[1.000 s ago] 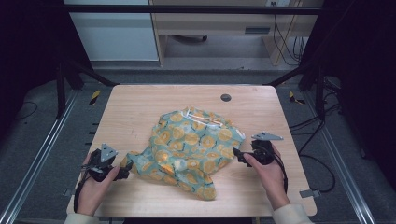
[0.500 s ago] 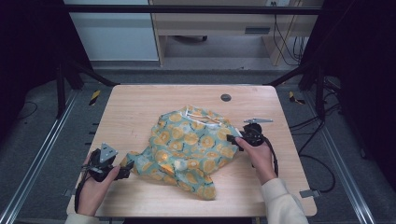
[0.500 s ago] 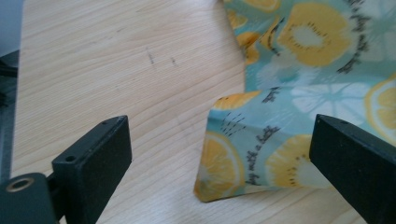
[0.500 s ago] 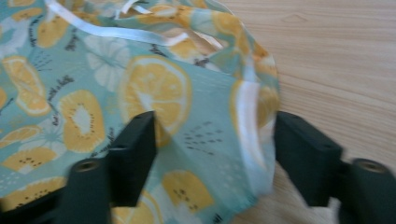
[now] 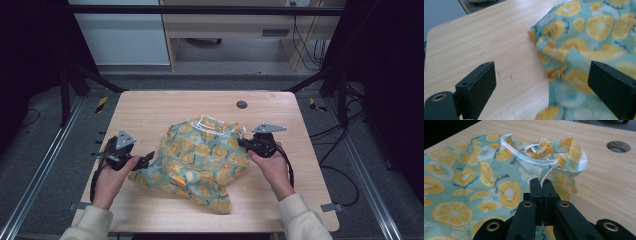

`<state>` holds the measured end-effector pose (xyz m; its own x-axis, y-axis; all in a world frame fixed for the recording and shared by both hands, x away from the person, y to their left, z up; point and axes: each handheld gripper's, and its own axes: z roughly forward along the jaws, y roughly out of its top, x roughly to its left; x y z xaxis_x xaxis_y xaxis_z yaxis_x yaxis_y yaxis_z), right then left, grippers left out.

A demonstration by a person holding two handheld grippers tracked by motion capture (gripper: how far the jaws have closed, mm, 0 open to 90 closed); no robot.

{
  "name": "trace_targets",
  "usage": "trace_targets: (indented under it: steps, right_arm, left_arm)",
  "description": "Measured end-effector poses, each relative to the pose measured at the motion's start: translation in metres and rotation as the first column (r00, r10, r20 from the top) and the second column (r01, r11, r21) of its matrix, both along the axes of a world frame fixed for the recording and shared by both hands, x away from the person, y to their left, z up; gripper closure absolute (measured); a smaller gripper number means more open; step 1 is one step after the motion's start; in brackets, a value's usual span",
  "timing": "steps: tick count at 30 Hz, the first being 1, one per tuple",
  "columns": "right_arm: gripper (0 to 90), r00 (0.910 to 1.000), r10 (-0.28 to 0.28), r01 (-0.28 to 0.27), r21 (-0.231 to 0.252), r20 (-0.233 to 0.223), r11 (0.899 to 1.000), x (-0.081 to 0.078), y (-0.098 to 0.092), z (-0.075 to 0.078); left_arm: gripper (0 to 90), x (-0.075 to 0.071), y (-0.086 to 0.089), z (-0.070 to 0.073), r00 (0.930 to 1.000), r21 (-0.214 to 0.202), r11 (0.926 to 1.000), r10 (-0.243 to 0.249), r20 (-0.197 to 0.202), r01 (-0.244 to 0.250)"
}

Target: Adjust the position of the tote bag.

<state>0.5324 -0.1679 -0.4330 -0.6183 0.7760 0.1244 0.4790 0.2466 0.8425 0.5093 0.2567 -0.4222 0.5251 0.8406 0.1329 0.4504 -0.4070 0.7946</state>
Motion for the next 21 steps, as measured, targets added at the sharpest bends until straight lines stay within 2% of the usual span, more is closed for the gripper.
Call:
trace_targets:
  steps: [2,4,5,6,10,16,19,21]
  right_arm:
    - [89.4,0.9997,0.014,-0.014,-0.014,0.019,1.0,-0.001,0.002,0.004]
    - [89.2,0.9998,0.014,-0.014,-0.01,0.011,1.0,-0.001,0.001,0.005]
    - [89.1,0.9999,0.01,-0.01,-0.006,0.009,1.0,0.0,0.0,0.005]
    - [89.1,0.9999,0.008,-0.008,-0.001,0.009,1.0,0.001,-0.001,0.005]
    - [89.4,1.0,0.001,-0.001,0.001,0.002,1.0,0.002,-0.004,0.004]
    - [89.6,1.0,0.0,0.0,0.006,-0.005,1.0,0.003,-0.006,0.002]
    - [89.5,1.0,0.002,-0.002,0.009,0.0,1.0,0.003,-0.006,0.003]
    - [89.5,1.0,-0.005,0.005,0.012,-0.001,1.0,0.003,-0.007,0.004]
  left_arm:
    - [8.3,0.022,-0.016,0.001,0.9993,0.012,0.9995,-0.03,-0.024,0.03]
    - [8.8,0.033,-0.025,0.0,0.9989,0.017,0.9993,-0.032,-0.035,0.033]
    - [8.9,0.033,-0.025,0.0,0.9989,0.017,0.9993,-0.032,-0.035,0.033]
    - [9.0,0.045,-0.034,-0.003,0.9979,0.012,0.9992,-0.037,-0.054,0.038]
    - [9.0,0.055,-0.042,-0.005,0.9976,0.01,0.9993,-0.036,-0.06,0.037]
    - [8.0,0.071,-0.051,-0.016,0.9961,-0.002,0.9976,-0.069,-0.056,0.069]
    - [7.3,0.077,-0.055,-0.025,0.9886,-0.019,0.9952,-0.097,-0.115,0.096]
    - [7.3,0.078,-0.059,-0.029,0.9872,-0.002,0.9944,-0.105,-0.12,0.105]
